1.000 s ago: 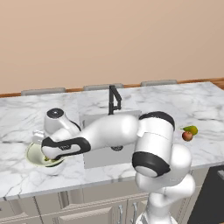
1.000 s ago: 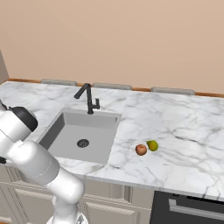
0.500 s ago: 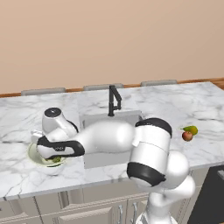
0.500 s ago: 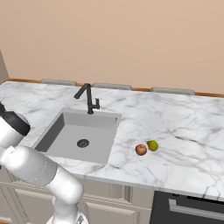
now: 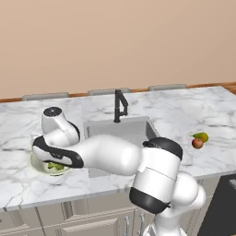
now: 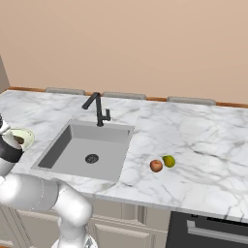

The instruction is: There is a mixed pile of frozen fruits and vegetables on the counter. Locate all the frozen vegetables and place the items in a bowl on the counter. Take all the frozen fruits and defrost them in a running sink.

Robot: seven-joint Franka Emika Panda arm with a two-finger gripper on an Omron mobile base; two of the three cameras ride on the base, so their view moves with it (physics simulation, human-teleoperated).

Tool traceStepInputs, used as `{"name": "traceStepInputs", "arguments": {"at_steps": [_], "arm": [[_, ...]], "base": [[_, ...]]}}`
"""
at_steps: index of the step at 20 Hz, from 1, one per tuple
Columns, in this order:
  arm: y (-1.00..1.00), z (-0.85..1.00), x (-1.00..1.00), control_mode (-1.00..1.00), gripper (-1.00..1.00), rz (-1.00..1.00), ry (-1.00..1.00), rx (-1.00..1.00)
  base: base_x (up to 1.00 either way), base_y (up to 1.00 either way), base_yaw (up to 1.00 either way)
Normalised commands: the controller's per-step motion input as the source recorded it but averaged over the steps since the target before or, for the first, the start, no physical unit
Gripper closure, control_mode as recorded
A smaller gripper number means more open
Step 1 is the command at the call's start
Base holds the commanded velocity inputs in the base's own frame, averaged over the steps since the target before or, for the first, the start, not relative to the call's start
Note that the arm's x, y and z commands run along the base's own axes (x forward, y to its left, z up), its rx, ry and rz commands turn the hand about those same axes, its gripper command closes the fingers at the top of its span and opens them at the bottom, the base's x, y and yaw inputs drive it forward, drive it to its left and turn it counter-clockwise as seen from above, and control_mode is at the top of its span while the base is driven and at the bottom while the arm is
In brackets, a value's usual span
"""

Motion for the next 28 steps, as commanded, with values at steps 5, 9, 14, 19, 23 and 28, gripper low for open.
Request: {"name": "traceStepInputs", "arguments": {"at_steps": [5, 9, 14, 19, 23, 28], "arm": [[-0.22, 0.39, -0.09, -1.00, -1.00, 0.00, 0.03, 0.00], [-0.14, 0.31, 0.00, -1.00, -1.00, 0.00, 0.07, -0.01], [-0.27, 0.29, -0.17, -1.00, -1.00, 0.00, 0.09, -0.01], [-0.50, 0.02, -0.21, -1.00, -1.00, -0.03, 0.06, -0.04], [-0.77, 0.00, -0.20, -1.00, -1.00, 0.00, 0.05, -0.10], [-0.86, 0.00, -0.13, -1.00, -1.00, 0.00, 0.00, -0.08]], "base": [[0.00, 0.00, 0.00], [0.00, 0.00, 0.00], [0.00, 0.00, 0.00], [0.00, 0.00, 0.00], [0.00, 0.00, 0.00], [0.00, 0.00, 0.00]]}}
